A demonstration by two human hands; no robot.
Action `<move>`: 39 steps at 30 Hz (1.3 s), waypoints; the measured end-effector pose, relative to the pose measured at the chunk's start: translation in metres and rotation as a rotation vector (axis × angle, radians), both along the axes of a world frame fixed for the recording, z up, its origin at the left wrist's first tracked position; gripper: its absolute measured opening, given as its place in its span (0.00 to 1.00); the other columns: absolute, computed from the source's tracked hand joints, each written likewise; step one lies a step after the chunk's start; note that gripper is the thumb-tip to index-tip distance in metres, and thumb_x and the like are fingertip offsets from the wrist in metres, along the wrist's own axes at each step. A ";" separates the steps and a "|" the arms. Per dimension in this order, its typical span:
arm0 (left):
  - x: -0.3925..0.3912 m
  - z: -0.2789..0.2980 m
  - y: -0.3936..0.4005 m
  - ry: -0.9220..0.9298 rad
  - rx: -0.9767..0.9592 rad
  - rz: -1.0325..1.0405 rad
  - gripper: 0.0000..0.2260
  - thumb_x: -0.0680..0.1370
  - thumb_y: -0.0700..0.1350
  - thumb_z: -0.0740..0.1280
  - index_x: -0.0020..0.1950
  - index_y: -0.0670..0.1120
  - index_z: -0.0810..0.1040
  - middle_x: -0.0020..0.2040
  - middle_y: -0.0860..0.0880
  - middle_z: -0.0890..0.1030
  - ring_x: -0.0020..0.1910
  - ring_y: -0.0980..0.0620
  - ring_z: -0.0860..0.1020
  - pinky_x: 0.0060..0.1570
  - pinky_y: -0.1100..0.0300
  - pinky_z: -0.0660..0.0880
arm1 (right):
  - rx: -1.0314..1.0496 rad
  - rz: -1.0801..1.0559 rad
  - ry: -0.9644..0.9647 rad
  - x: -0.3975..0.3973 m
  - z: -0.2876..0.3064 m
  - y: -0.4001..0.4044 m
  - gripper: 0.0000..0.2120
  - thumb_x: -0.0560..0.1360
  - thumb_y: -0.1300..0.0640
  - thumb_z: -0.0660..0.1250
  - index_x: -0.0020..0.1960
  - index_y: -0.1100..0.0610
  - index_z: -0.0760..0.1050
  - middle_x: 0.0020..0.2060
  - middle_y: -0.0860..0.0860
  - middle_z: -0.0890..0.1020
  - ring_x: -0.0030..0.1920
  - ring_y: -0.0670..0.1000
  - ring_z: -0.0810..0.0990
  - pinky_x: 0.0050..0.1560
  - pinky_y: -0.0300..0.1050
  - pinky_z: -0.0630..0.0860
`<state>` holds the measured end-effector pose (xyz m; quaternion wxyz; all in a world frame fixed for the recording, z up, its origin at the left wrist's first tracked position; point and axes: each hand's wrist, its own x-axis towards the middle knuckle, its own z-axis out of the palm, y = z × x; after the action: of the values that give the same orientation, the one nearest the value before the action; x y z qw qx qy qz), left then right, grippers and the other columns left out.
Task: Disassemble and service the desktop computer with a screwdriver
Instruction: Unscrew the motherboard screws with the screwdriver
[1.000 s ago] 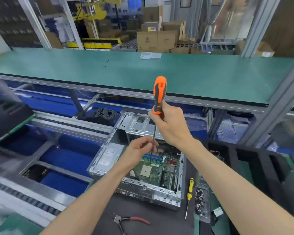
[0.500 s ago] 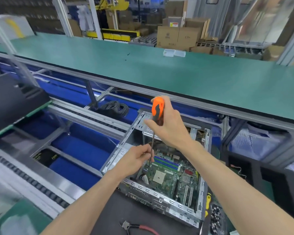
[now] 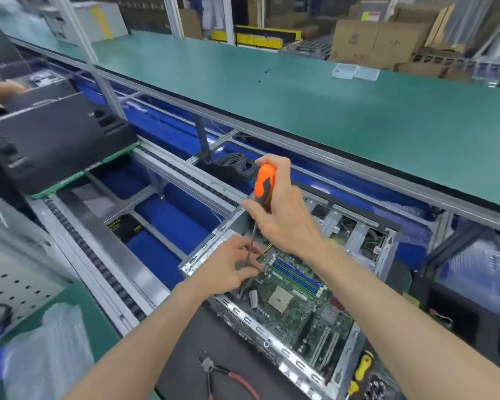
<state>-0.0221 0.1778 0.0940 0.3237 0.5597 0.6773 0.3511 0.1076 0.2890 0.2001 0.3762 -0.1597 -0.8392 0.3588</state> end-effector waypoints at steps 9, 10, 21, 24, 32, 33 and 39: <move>-0.009 0.003 0.003 0.112 0.085 0.127 0.03 0.69 0.38 0.78 0.38 0.44 0.86 0.50 0.50 0.80 0.49 0.51 0.79 0.51 0.55 0.75 | -0.010 0.104 -0.072 -0.016 -0.027 0.004 0.26 0.77 0.58 0.69 0.66 0.46 0.56 0.30 0.53 0.70 0.27 0.53 0.71 0.28 0.54 0.70; -0.009 0.003 0.003 0.102 0.085 0.139 0.04 0.69 0.37 0.79 0.37 0.44 0.86 0.49 0.50 0.81 0.48 0.50 0.79 0.50 0.53 0.76 | -0.012 0.108 -0.070 -0.017 -0.030 0.005 0.26 0.77 0.58 0.69 0.66 0.46 0.56 0.29 0.50 0.69 0.26 0.51 0.70 0.27 0.50 0.68; -0.009 0.000 0.000 0.059 0.034 0.161 0.12 0.66 0.42 0.77 0.42 0.54 0.78 0.41 0.54 0.83 0.38 0.55 0.83 0.41 0.59 0.76 | -0.029 0.184 -0.102 -0.023 -0.040 0.004 0.27 0.77 0.58 0.70 0.66 0.47 0.56 0.30 0.48 0.70 0.29 0.50 0.73 0.30 0.50 0.72; -0.010 -0.001 -0.001 0.062 0.020 0.181 0.12 0.66 0.43 0.77 0.43 0.54 0.78 0.38 0.54 0.84 0.37 0.55 0.83 0.40 0.62 0.75 | -0.016 0.198 -0.099 -0.025 -0.040 0.004 0.28 0.77 0.58 0.70 0.66 0.47 0.56 0.31 0.53 0.73 0.29 0.52 0.75 0.31 0.54 0.75; -0.011 0.001 -0.005 0.074 0.009 0.170 0.08 0.65 0.41 0.75 0.33 0.53 0.81 0.34 0.55 0.83 0.34 0.54 0.81 0.38 0.56 0.78 | 0.082 0.166 -0.117 -0.026 -0.038 -0.001 0.29 0.75 0.54 0.75 0.64 0.49 0.57 0.26 0.43 0.66 0.25 0.44 0.70 0.26 0.34 0.65; -0.011 0.000 -0.006 0.058 -0.003 0.171 0.08 0.65 0.41 0.75 0.35 0.54 0.81 0.35 0.55 0.83 0.35 0.53 0.82 0.40 0.53 0.80 | 0.108 0.160 -0.118 -0.025 -0.036 -0.002 0.29 0.74 0.53 0.75 0.63 0.49 0.58 0.26 0.43 0.65 0.25 0.45 0.69 0.26 0.34 0.64; -0.008 -0.001 -0.015 0.029 0.010 0.160 0.20 0.68 0.37 0.76 0.42 0.65 0.81 0.38 0.59 0.84 0.40 0.58 0.84 0.42 0.63 0.78 | 0.460 0.166 -0.204 -0.018 -0.004 -0.004 0.17 0.77 0.46 0.70 0.51 0.52 0.63 0.29 0.46 0.72 0.30 0.56 0.71 0.32 0.50 0.74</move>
<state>-0.0297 0.1625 0.0931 0.2820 0.5103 0.7227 0.3712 0.0896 0.2849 0.1958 0.2853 -0.0359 -0.9425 0.1702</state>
